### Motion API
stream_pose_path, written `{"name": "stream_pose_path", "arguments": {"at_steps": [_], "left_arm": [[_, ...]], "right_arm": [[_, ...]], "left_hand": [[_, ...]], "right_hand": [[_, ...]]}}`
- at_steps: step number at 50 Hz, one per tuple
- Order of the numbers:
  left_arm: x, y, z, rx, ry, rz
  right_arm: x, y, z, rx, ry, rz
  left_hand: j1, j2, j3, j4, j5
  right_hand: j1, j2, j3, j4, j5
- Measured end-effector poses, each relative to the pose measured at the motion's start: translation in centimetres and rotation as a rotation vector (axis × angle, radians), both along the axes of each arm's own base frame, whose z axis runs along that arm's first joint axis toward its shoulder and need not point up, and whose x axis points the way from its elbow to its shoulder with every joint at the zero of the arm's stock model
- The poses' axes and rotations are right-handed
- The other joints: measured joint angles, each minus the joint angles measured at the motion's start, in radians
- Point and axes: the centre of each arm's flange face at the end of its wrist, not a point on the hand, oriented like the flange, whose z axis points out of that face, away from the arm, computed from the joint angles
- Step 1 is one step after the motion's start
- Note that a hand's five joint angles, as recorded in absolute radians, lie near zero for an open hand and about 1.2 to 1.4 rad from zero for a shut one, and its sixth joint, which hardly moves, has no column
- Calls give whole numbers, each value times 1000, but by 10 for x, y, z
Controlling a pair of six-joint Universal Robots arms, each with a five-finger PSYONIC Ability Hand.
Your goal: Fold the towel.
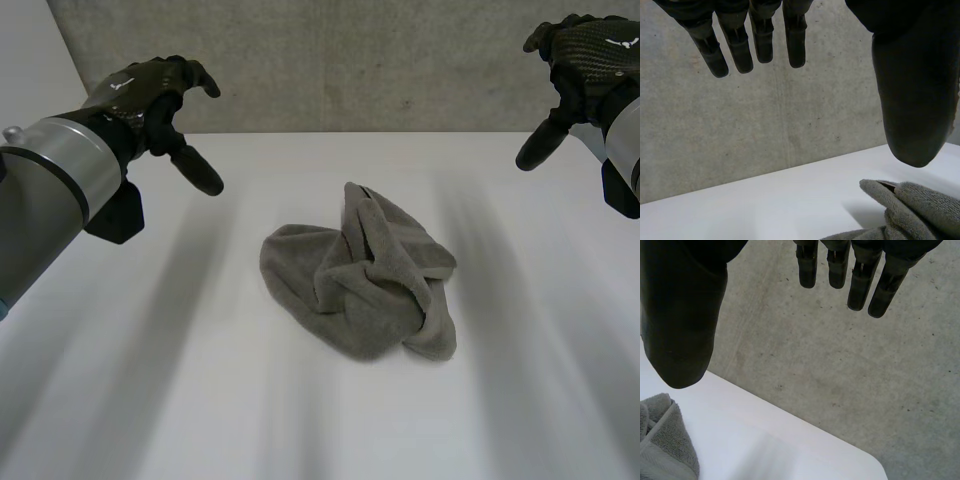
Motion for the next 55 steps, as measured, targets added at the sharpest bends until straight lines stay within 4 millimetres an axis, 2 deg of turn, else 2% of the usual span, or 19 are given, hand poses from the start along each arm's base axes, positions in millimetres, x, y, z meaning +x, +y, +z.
{"name": "stream_pose_path", "arguments": {"at_steps": [7,10,16,20,21,24,25,27,29,31,33,35,39,41,42,46,50,53,55], "left_arm": [[-10,-5,-13,-8,-2,-27],[-17,-11,-29,7,-13,-45],[-39,-18,-81,81,-98,-146],[-53,-16,-122,117,-197,-250],[-54,-16,-127,118,-211,-265],[-60,-14,-149,102,-266,-324],[-60,-14,-151,97,-271,-329],[-61,-14,-153,73,-275,-336],[-61,-14,-150,41,-270,-336],[-61,-14,-145,13,-262,-332],[-60,-14,-139,-14,-252,-326],[-59,-13,-131,-52,-237,-317],[-58,-13,-119,-103,-219,-300],[-56,-14,-112,-131,-209,-286],[-56,-14,-111,-137,-207,-283],[-53,-18,-105,-161,-200,-261],[-52,-19,-106,-163,-201,-253],[-52,-20,-108,-159,-205,-256],[-53,-19,-110,-153,-209,-263]], "right_arm": [[2,-6,-9,21,29,16],[9,-10,-23,59,68,53],[25,-15,-62,192,135,179],[40,-15,-101,319,155,285],[43,-14,-107,337,156,297],[58,-9,-147,453,165,363],[60,-8,-152,467,166,370],[66,-4,-170,508,172,389],[74,0,-189,542,179,410],[78,4,-199,552,183,426],[82,7,-205,550,184,444],[87,14,-205,531,179,481],[95,31,-192,485,158,584],[101,49,-180,456,140,689],[102,53,-177,452,138,711],[107,89,-165,459,155,898],[103,117,-165,504,266,1012],[96,124,-167,519,383,1031],[86,125,-170,523,524,1020]], "left_hand": [[0,0,0,0,0],[-9,-1,0,-4,-2],[-34,-25,-29,-29,-12],[-34,-25,-29,-29,-14],[-34,-25,-29,-29,-13],[-34,-25,-29,-29,-14],[-34,-25,-29,-29,-14],[-34,-25,-29,-29,-14],[-34,-25,-29,-29,-14],[-34,-25,-29,-29,-14],[-34,-25,-29,-29,-14],[-34,-25,-29,-29,-14],[-34,-25,-29,-29,-14],[-34,-25,-29,-29,-14],[-34,-25,-29,-29,-14],[-34,-25,-29,-29,-14],[-34,-25,-29,-29,-14],[-34,-25,-29,-29,-14],[-34,-25,-29,-29,-14]], "right_hand": [[0,0,0,0,0],[0,0,0,0,0],[0,0,0,0,0],[0,0,0,0,0],[0,0,0,0,0],[0,0,0,0,0],[0,0,0,0,0],[165,161,136,131,148],[478,480,462,433,460],[729,736,721,713,741],[943,979,955,956,971],[1012,1027,1040,1062,1060],[1013,1027,1044,1074,1060],[1013,1027,1050,1074,1060],[1013,1027,1051,1074,1060],[1013,1026,1053,1074,1060],[1013,1027,1053,1074,1060],[1011,1024,1049,1042,1055],[1010,1024,1024,993,1042]]}}
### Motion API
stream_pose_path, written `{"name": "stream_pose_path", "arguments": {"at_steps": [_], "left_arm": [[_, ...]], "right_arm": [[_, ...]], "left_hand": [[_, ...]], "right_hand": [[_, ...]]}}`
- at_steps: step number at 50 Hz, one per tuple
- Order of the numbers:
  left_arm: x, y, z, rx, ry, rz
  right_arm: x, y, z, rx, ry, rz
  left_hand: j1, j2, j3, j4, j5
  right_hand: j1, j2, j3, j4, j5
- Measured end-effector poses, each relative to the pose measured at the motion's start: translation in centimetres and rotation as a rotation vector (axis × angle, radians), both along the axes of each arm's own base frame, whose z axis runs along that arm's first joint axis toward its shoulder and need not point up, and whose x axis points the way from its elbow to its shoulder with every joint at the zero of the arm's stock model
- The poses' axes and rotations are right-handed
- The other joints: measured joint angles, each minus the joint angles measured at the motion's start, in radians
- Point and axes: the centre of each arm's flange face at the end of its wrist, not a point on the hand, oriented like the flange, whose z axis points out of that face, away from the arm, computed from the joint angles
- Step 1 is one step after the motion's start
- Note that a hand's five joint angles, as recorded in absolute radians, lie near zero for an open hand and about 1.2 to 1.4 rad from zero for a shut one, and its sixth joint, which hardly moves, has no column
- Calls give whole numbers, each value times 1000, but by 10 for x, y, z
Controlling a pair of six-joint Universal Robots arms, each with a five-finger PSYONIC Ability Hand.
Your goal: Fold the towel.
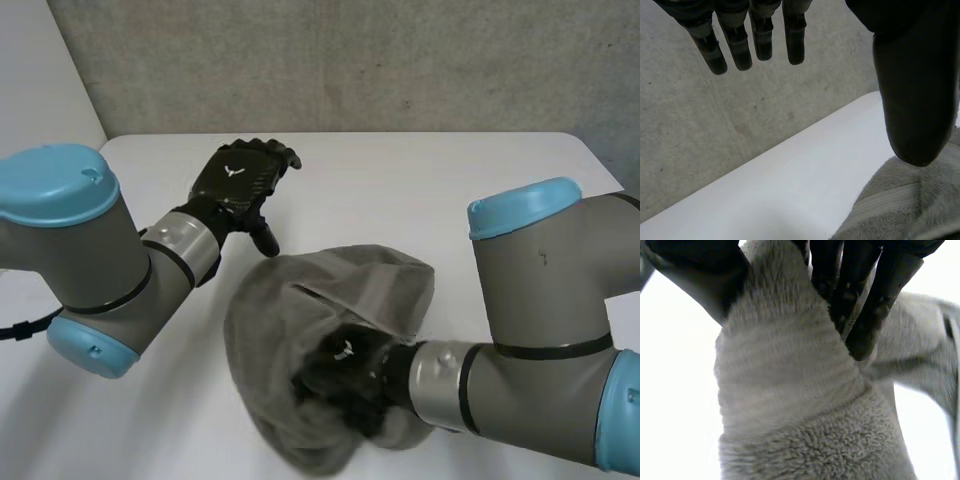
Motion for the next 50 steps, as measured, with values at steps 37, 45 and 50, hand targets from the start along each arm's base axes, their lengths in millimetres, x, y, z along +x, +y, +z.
{"name": "stream_pose_path", "arguments": {"at_steps": [37,45,50], "left_arm": [[-41,34,-90,71,-311,-382],[-45,32,-90,105,-324,-382],[-46,30,-88,109,-325,-384]], "right_arm": [[-79,-59,-1,-204,207,-272],[-78,-68,5,-236,184,-294],[-75,-76,14,-267,147,-319]], "left_hand": [[490,509,506,498,522],[904,915,906,910,929],[1030,1051,1048,1063,1060]], "right_hand": [[-1,-70,-57,-58,-69],[-1,-69,-57,-54,-69],[-1,-69,-57,-51,-69]]}}
